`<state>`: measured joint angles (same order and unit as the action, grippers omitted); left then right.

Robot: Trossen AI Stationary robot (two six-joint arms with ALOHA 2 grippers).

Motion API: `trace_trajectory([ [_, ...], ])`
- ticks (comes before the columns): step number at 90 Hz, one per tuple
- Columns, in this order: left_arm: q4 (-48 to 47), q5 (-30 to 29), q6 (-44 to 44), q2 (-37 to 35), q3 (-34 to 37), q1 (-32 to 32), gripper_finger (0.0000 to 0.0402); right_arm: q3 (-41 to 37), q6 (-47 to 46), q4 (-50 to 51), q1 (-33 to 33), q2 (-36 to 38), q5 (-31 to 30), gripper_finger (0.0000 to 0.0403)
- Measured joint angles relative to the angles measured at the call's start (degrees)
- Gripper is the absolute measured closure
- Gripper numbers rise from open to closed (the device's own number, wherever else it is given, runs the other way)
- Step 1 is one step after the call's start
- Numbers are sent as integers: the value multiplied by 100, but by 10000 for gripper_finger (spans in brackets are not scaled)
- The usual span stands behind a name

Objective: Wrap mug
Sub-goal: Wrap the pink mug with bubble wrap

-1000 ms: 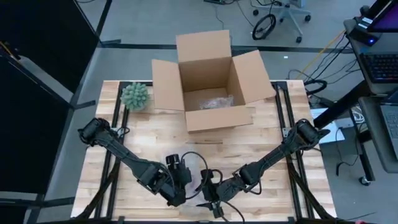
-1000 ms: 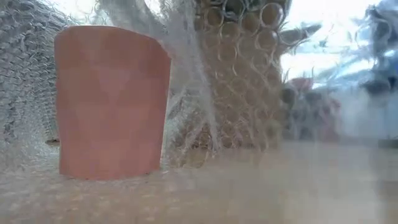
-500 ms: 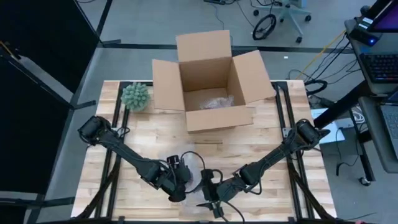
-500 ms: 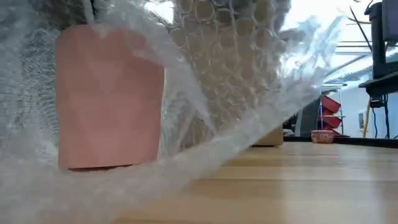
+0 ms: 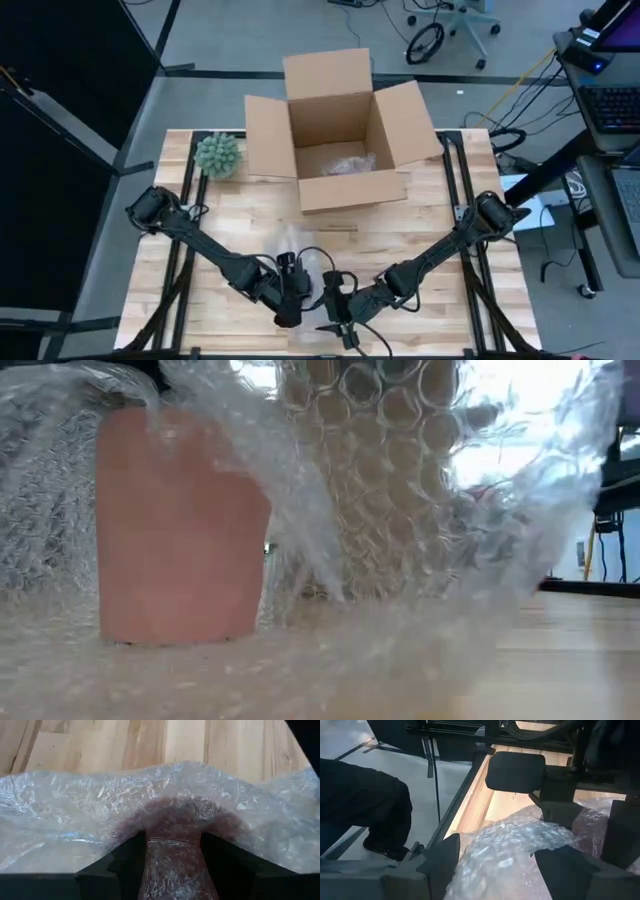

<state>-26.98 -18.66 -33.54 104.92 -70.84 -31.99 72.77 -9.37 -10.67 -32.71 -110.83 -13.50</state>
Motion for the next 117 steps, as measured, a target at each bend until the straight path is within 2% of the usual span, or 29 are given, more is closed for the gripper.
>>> trace_trajectory([
  [19, -321, 38, 254, 29, -307, -7, 215, 555, 513, 669, 0, 20, -44, 167],
  [31, -364, 31, 286, 29, -324, -7, 215, 619, 988, 887, 171, -20, -39, 167],
  [40, -478, 9, 280, 27, -327, -7, 215, 617, 912, 1179, 332, -45, -46, 167],
  [55, -518, -6, 280, 24, -331, -7, 215, 617, 588, 1188, 529, -350, 20, 167],
  [74, -587, -30, 267, -12, -333, -13, 215, 626, 677, 1093, 558, -643, -12, 167],
  [104, -609, -34, 92, -814, -346, -28, 215, 630, 709, 1131, 551, -667, -22, 167],
  [117, -820, -578, 110, -1180, -353, -11, 215, 628, 709, 1133, 553, -671, -7, 167],
])
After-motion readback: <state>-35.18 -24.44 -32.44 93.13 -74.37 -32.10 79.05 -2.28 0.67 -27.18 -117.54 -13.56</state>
